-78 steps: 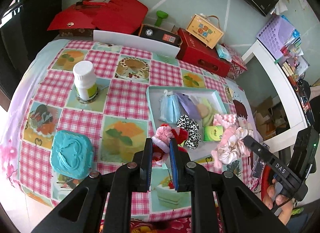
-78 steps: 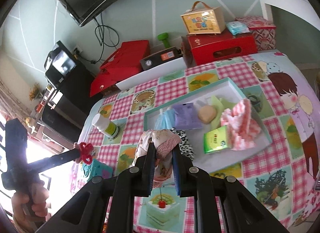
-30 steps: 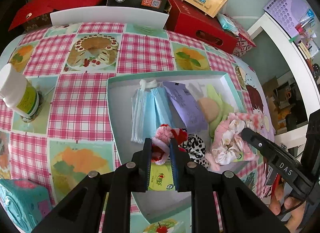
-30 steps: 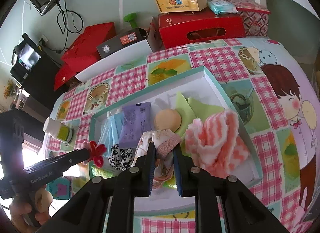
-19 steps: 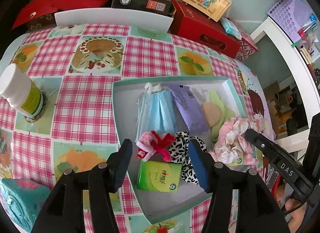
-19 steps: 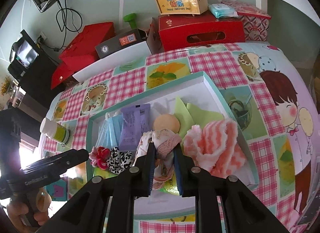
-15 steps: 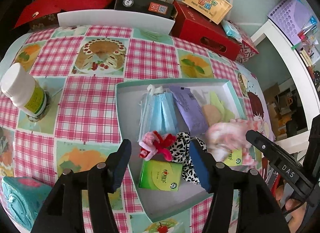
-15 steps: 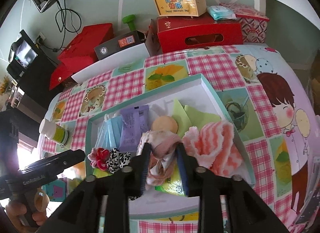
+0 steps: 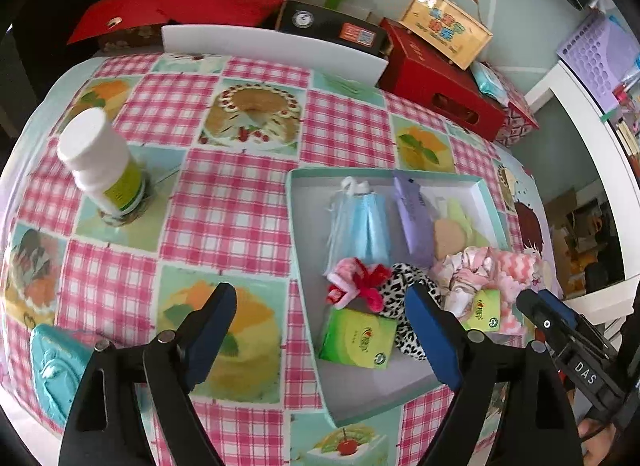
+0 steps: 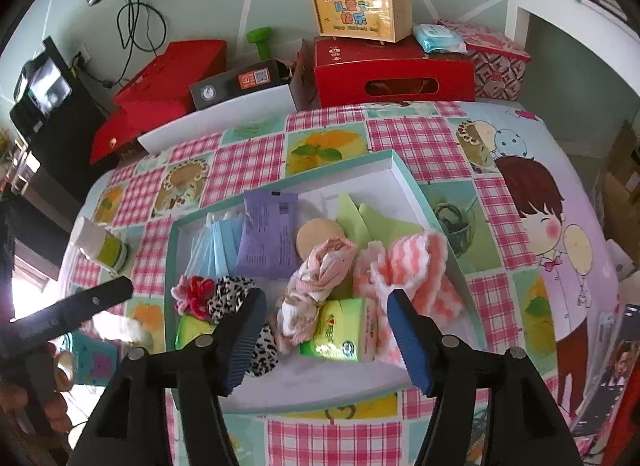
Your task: Organize soft objects
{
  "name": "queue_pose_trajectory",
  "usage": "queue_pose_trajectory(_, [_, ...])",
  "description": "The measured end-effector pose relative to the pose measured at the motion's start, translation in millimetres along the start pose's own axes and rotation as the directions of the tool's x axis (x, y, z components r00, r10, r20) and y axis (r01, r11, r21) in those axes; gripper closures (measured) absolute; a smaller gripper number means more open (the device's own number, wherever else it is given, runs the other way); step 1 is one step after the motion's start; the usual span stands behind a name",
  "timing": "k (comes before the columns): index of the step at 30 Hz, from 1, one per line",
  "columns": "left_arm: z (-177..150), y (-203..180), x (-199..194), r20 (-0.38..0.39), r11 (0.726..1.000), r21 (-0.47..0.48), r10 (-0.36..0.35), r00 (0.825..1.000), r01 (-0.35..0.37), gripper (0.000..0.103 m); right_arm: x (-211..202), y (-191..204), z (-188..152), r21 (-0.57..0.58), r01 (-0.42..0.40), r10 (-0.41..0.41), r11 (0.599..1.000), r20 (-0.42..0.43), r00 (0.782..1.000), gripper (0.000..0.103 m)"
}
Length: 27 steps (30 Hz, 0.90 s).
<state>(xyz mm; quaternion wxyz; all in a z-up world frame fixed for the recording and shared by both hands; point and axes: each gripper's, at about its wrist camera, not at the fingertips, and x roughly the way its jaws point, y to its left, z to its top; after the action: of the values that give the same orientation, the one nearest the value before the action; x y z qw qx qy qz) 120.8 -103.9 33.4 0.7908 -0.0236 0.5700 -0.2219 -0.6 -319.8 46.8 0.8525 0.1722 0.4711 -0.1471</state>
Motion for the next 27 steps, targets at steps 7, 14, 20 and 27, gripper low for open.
queue_pose_trajectory(7, [-10, 12, -8, -0.005, 0.999, -0.028, 0.03, 1.0, -0.03, 0.015, -6, 11, -13, -0.037, 0.049, -0.049, 0.998, -0.005, 0.999, 0.013])
queue_pose_trajectory(14, [-24, 22, -24, 0.057, 0.995, -0.031, 0.1, 0.993, -0.098, 0.006, -13, 16, -28, -0.059, 0.11, -0.11, 0.992, 0.004, 0.994, 0.0])
queue_pose_trajectory(20, [-36, 31, -39, 0.084, 0.993, -0.044, 0.117, 0.99, -0.114, 0.002, -23, 21, -40, -0.069, 0.121, -0.121, 0.99, 0.005, 0.993, 0.0])
queue_pose_trajectory(27, [-54, 43, -51, 0.113, 0.993, -0.073, 0.102, 0.988, -0.094, 0.002, -31, 29, -56, -0.076, 0.12, -0.12, 0.99, 0.006, 0.993, 0.0])
